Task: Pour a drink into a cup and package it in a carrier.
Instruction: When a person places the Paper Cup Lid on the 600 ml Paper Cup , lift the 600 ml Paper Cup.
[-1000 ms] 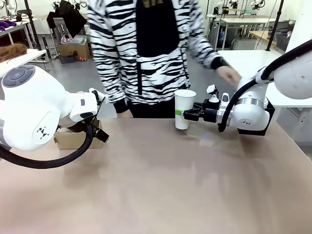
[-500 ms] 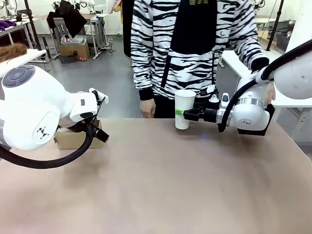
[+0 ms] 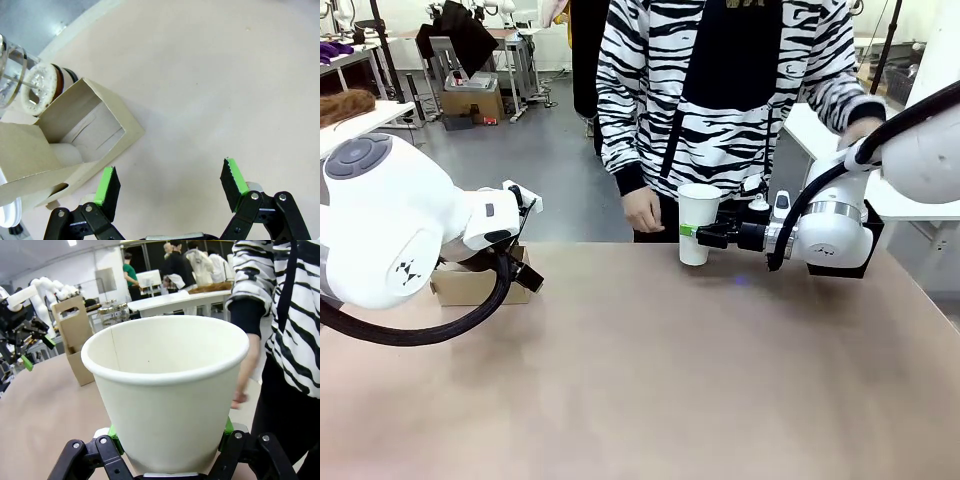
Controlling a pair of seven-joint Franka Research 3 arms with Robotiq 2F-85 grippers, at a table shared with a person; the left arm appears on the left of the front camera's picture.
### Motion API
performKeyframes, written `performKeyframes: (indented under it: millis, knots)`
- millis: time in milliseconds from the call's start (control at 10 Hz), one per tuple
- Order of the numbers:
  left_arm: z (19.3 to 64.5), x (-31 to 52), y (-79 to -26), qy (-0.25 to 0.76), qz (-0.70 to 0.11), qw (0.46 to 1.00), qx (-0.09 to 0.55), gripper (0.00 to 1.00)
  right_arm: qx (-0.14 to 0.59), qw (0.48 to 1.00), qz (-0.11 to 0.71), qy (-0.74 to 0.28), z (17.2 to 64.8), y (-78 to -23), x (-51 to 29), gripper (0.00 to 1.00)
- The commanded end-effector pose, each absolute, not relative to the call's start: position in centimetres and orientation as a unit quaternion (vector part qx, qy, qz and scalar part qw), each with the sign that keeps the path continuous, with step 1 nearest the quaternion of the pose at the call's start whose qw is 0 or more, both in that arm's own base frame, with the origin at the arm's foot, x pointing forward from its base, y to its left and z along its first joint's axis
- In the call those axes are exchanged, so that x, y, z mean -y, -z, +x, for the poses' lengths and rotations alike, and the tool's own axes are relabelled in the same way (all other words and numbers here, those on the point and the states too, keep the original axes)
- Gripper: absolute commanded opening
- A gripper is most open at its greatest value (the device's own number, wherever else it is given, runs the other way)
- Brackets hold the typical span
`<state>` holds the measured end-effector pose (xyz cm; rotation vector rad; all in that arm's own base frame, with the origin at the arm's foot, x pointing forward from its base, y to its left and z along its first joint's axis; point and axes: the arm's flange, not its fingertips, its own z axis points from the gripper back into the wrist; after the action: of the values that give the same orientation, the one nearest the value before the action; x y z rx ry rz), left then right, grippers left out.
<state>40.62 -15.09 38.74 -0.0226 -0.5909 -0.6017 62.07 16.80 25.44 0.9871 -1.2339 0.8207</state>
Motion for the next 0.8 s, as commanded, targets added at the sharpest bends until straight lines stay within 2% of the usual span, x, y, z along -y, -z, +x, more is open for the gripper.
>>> performKeyframes:
  millis: [0,700]
  knots:
    - [40.56,15.11,-38.91,0.292,-0.012,0.912,0.289,1.0,0.538,0.629,0.434,-0.357,61.96,-25.8,-17.03,0.8]
    - [40.56,15.11,-38.91,0.292,-0.012,0.912,0.289,1.0,0.538,0.629,0.434,-0.357,61.96,-25.8,-17.03,0.8]
